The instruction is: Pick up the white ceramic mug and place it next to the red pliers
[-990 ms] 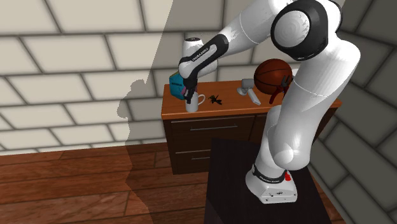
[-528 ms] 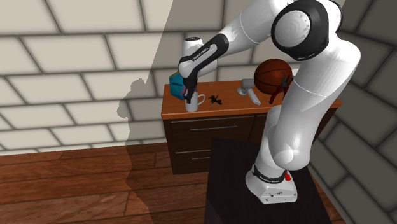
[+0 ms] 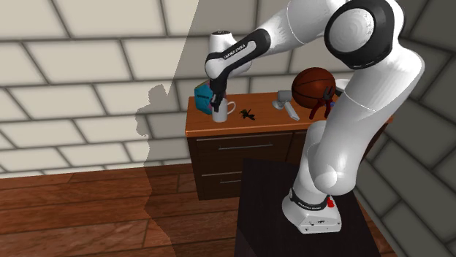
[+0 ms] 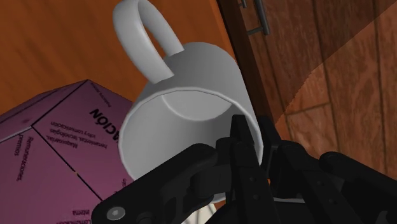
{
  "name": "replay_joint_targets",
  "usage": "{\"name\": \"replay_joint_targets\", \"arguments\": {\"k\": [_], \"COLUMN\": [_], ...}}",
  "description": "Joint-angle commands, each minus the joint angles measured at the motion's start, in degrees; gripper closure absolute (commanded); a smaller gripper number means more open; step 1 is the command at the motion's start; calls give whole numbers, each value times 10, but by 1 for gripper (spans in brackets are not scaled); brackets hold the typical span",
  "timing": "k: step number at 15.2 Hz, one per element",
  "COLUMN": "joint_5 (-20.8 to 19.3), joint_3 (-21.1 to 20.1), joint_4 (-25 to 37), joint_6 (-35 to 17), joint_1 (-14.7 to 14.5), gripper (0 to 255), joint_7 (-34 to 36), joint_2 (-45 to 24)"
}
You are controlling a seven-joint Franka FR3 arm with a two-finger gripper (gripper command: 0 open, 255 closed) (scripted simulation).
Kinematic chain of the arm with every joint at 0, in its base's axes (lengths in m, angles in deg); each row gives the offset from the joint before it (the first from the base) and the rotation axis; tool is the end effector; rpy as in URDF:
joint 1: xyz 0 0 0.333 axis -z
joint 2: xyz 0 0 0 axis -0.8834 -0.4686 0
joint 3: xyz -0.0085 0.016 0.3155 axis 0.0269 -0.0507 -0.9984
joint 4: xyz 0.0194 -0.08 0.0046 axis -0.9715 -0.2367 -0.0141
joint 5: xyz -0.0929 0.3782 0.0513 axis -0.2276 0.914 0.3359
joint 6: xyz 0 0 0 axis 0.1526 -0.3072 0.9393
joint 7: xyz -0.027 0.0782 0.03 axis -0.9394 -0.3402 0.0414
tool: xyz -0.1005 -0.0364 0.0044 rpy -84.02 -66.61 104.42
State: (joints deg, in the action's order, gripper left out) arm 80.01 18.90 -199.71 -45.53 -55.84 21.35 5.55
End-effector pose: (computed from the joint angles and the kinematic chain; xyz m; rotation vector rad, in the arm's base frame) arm 0.3836 -0.3220 0.4055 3.0847 -0.2932 0.1455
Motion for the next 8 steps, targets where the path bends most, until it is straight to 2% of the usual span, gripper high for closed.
{"name": "replay_joint_targets", "arguments": {"k": [1, 8], "joint_5": [-5, -16], "joint_3": [-2, -10], "joint_4": [8, 42], "joint_6": [16, 72], "joint_1": [1, 2], "gripper": [255, 255], "joint_7": [3, 13], "joint_2": [8, 33]}}
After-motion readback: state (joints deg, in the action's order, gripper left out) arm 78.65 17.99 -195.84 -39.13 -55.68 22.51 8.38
